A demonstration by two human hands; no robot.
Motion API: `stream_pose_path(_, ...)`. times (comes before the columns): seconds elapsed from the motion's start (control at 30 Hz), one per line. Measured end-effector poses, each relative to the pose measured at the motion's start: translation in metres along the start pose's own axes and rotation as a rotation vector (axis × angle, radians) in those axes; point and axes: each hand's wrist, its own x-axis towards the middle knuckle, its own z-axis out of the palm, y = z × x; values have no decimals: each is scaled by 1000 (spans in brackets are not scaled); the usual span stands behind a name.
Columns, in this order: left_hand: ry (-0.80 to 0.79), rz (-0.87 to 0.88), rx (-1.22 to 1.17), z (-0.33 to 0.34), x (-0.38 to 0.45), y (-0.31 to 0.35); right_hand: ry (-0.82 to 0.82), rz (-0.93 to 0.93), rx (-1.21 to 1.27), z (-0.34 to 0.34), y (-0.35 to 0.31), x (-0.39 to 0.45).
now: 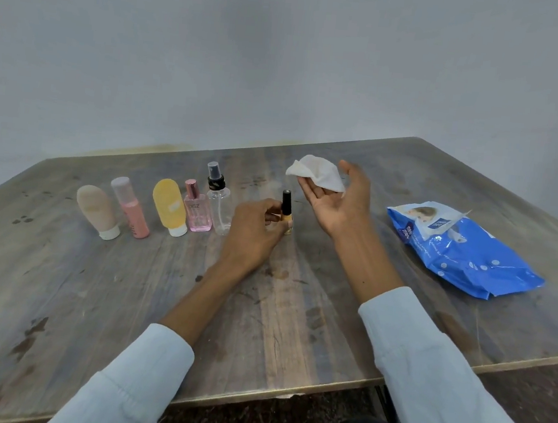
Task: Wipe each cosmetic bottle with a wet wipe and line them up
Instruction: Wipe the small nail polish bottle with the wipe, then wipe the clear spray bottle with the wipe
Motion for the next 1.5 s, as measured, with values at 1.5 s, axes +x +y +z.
stream_pose_path(1.5,337,356,230,-110,22,-33,-132,-292,-989,43,79,-11)
